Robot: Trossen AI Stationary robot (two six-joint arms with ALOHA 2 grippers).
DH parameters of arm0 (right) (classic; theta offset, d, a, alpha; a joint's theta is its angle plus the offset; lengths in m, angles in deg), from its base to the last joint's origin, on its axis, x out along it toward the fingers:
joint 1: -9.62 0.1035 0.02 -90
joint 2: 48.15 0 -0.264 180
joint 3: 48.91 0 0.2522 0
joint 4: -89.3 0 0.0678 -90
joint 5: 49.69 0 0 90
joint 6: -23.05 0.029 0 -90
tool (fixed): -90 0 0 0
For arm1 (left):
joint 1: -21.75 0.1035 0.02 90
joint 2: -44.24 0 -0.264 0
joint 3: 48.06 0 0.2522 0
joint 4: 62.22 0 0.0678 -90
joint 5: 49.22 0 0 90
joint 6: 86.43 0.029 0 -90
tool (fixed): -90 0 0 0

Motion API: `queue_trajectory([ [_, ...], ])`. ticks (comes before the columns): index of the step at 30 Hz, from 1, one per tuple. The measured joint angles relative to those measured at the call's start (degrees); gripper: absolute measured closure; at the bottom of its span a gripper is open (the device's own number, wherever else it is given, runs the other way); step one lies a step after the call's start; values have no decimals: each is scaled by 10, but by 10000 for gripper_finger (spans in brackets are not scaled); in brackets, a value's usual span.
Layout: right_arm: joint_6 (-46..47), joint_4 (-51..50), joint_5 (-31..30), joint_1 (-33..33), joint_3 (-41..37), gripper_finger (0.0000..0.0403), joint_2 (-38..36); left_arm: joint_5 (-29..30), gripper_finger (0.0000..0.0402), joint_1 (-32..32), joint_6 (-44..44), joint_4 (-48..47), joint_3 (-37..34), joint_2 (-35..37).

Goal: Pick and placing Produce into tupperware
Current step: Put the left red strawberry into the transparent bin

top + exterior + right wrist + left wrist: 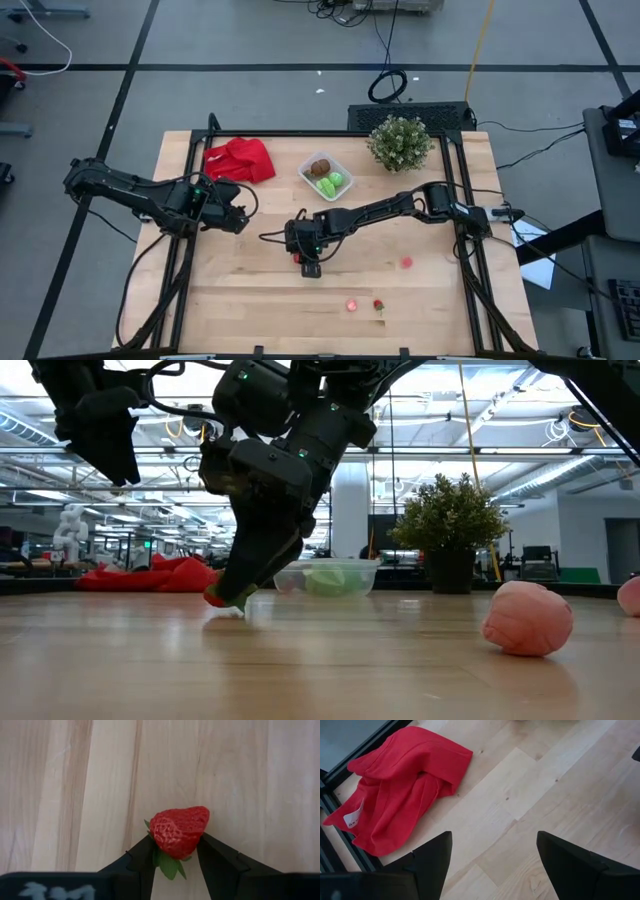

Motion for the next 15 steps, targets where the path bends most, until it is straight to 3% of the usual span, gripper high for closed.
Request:
queue_trajectory([
  [8, -14, 6, -4, -12, 0, 273, -20, 0, 105, 0, 0, 0, 0, 0],
  [15, -45, -25, -48, -29, 0, 273, -66, -1, 105, 0, 0, 1, 0, 0],
])
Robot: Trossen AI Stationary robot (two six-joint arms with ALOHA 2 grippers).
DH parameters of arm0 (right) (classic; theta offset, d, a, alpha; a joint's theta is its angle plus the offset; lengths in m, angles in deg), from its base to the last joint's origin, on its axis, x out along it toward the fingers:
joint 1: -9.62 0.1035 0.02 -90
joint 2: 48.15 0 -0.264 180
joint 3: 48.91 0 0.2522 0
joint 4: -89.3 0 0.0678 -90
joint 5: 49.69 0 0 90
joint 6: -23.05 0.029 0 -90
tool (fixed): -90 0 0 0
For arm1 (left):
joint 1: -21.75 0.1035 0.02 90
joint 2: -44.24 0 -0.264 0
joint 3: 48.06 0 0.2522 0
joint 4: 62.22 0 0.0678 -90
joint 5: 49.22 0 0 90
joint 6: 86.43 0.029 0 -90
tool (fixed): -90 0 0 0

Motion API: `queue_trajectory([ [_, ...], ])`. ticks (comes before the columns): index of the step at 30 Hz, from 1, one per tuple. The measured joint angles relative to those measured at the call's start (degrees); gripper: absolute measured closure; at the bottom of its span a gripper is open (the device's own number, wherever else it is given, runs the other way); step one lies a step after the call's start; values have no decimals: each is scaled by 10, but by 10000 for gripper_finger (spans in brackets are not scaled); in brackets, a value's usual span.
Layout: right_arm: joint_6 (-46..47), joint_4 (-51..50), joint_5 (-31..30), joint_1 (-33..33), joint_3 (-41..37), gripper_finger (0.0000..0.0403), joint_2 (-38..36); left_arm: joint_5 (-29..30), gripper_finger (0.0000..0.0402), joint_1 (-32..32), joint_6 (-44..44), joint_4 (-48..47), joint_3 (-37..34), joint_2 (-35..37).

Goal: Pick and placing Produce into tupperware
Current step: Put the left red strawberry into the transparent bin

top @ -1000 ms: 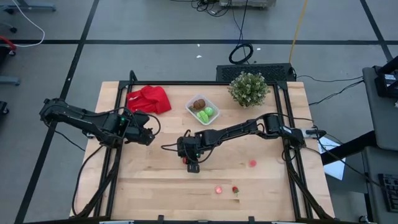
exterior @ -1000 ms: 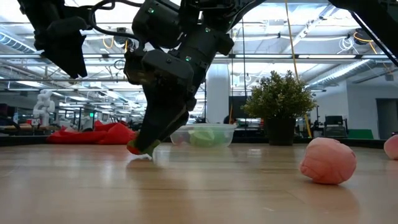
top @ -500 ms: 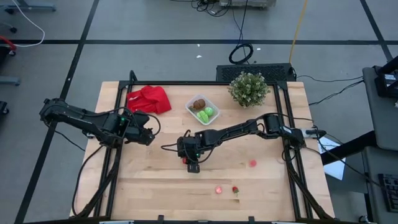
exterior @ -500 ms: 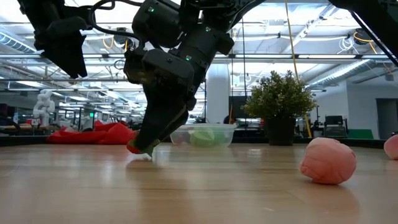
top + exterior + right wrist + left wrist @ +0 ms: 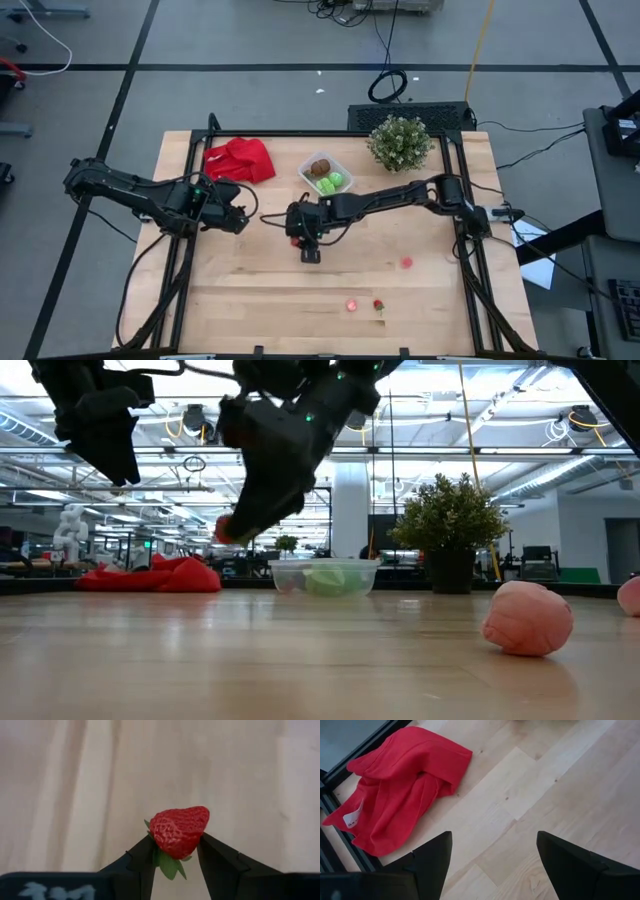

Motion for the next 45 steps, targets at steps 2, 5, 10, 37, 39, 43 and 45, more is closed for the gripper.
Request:
queue_trajectory([
  [2, -9, -26, -22, -5, 0, 273, -13, -2, 105, 0, 1, 0, 0, 0],
  [5, -14, -55, -55, -17, 0, 273, -33, -3, 105, 0, 1, 0, 0, 0],
  [10, -23, -104, -98, -44, 0, 273, -62, -4, 105, 0, 1, 0, 0, 0],
  [37, -25, -179, -115, -207, -35, 273, -82, -5, 105, 0, 4, 0, 0, 0],
  [39, -26, -176, -116, -208, -45, 273, -82, -5, 105, 0, 4, 0, 0, 0],
  [43, -28, -166, -115, -207, -52, 273, -82, -5, 105, 0, 4, 0, 0, 0],
  [45, -28, -162, -115, -207, -52, 273, -82, -5, 105, 0, 3, 0, 0, 0],
])
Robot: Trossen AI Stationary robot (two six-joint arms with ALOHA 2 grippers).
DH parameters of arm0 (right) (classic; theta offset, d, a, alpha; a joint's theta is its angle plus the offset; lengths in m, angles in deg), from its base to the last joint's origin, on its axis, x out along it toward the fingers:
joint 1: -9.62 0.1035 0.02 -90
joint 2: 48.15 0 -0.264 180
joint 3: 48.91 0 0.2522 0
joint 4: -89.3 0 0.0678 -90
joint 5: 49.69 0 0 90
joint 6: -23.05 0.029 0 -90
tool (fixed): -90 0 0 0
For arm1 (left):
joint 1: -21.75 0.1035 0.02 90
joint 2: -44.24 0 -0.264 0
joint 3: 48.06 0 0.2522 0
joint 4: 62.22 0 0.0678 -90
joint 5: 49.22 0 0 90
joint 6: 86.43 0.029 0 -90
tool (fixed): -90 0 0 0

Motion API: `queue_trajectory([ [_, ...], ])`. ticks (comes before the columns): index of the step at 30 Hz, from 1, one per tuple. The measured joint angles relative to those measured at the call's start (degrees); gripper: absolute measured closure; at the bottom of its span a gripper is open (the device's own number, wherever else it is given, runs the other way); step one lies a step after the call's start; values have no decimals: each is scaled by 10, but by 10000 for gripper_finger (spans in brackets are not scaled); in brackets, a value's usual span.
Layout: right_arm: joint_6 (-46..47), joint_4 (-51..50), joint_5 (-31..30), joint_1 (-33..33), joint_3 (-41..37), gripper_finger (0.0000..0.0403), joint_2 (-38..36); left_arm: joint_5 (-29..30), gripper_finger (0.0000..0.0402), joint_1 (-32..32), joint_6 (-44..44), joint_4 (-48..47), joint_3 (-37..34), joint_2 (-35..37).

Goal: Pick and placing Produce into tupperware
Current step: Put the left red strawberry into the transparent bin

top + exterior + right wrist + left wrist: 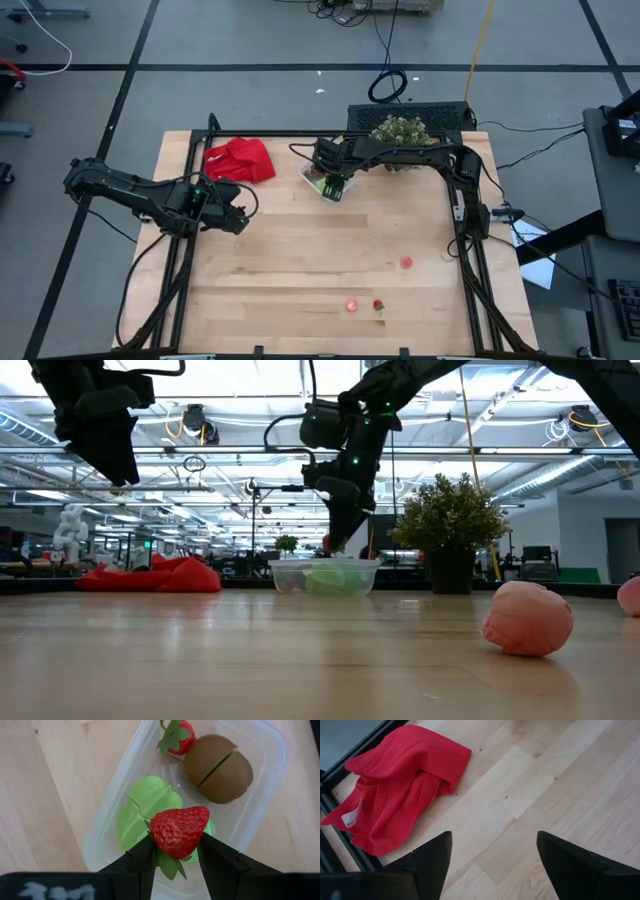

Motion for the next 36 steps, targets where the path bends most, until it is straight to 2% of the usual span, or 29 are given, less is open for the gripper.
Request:
queue_trajectory([
  [6, 0, 6, 27, -2, 0, 273, 7, 0, 105, 0, -1, 0, 0, 0],
  [36, -26, 79, 44, -27, -32, 273, 7, -1, 105, 0, -1, 0, 0, 0],
])
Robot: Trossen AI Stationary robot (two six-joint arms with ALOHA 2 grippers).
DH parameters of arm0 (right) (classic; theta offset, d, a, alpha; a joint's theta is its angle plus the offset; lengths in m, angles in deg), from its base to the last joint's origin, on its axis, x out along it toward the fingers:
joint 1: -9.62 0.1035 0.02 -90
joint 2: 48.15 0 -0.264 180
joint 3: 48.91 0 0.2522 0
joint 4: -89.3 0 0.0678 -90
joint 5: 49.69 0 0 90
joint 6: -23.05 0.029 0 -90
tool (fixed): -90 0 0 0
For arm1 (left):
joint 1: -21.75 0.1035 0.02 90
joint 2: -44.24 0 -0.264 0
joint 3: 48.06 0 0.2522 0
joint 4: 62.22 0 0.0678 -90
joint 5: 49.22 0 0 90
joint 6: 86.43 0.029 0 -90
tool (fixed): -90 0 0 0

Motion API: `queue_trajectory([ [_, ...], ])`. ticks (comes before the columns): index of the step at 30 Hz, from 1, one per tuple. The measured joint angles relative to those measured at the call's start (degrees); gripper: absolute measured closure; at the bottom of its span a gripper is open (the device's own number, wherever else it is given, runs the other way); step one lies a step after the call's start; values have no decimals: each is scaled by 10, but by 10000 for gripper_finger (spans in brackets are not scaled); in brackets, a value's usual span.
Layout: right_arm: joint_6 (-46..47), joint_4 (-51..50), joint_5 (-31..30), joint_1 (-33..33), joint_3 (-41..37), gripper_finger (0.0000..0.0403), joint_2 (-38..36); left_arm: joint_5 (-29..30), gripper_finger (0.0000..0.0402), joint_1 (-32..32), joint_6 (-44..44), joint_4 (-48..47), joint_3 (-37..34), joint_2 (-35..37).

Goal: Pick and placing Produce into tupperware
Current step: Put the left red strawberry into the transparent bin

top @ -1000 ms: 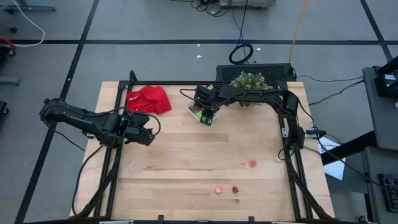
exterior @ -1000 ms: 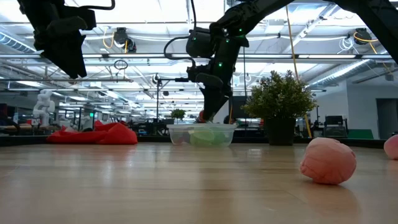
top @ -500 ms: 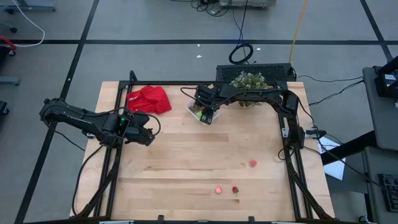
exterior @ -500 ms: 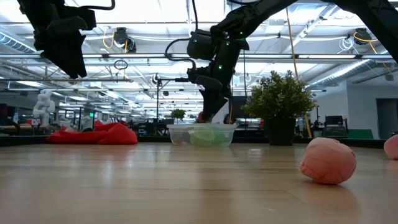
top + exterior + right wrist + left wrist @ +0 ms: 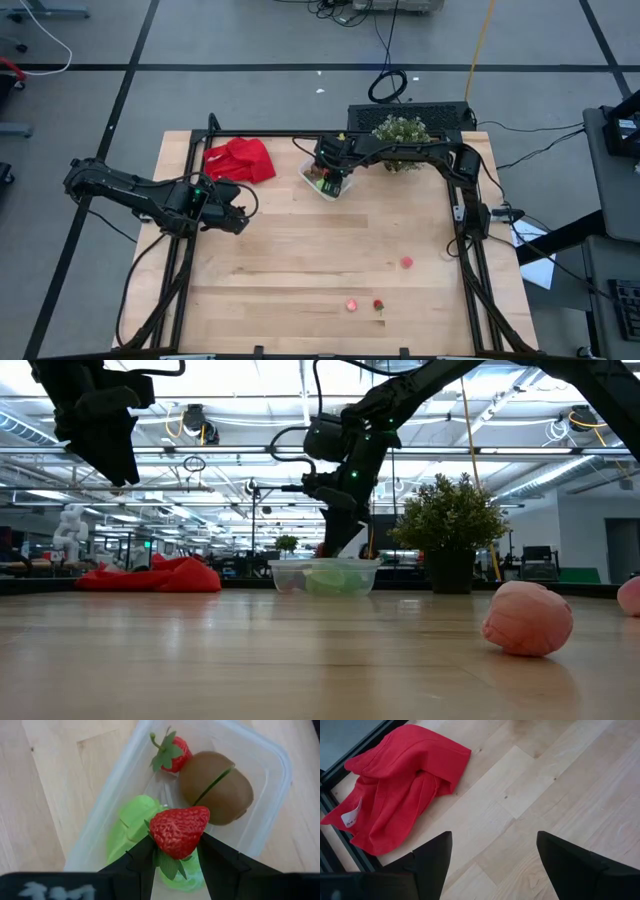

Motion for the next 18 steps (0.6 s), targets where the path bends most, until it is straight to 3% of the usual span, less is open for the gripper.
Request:
queue_trajectory([
  [18, -4, 3, 1, 0, 0, 272, 0, 0, 105, 0, 0, 0, 0, 0],
])
